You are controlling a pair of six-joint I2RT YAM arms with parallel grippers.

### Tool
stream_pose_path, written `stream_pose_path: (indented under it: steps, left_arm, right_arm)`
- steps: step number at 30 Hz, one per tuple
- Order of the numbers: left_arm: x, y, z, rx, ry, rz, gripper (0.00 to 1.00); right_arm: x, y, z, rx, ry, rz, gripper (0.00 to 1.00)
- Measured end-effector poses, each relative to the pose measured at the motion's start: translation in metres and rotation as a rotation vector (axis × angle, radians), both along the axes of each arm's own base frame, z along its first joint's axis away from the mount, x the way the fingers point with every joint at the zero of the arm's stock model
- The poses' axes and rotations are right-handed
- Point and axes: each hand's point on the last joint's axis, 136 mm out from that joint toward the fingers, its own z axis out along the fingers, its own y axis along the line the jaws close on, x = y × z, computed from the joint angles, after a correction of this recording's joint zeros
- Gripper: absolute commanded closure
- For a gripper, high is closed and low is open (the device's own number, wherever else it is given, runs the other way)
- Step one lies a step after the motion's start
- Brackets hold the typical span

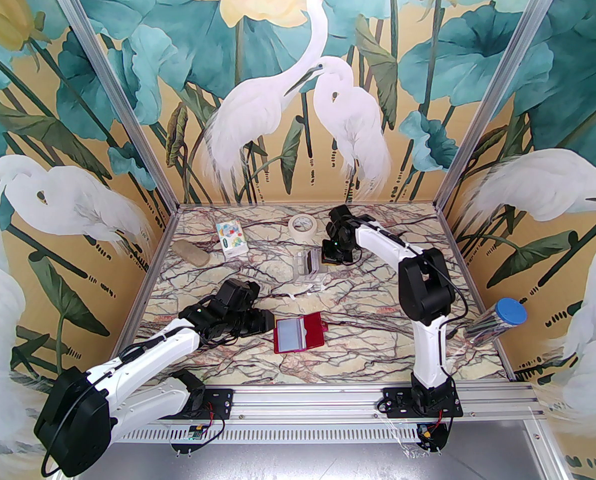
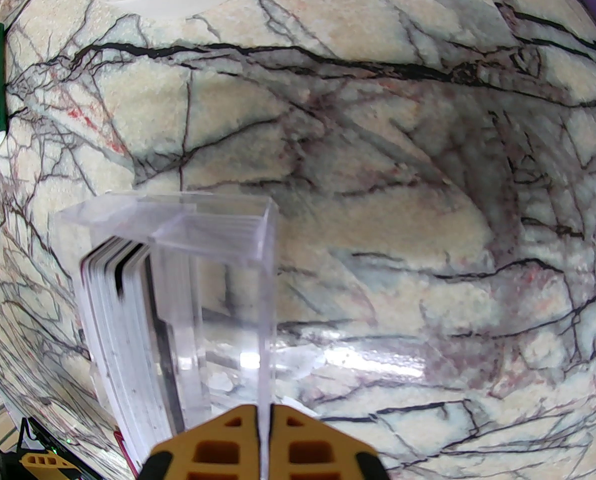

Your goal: Put the credit cards into the card holder

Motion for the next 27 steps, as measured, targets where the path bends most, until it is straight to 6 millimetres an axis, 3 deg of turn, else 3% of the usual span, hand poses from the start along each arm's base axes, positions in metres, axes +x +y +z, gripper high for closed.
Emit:
stream_pose_path:
  steps: [10,22,27]
  left_arm:
    - [-0.002,0.002,-0.003,0.002,0.006,0.002,0.57]
    - [-0.003,0.002,-0.003,0.002,0.008,0.005,0.56]
    - [-0.003,0.002,-0.003,0.002,0.008,0.005,0.56]
  right_arm:
    - [-0.005,0.003,-0.010,-0.022,0.037,-0.040,1.00]
    - [-0.006,-0.002,-0.008,-0.063,0.035,-0.051,0.65]
    - [-0.002,-0.008,0.016,-0.086,-0.014,-0.047,0.61]
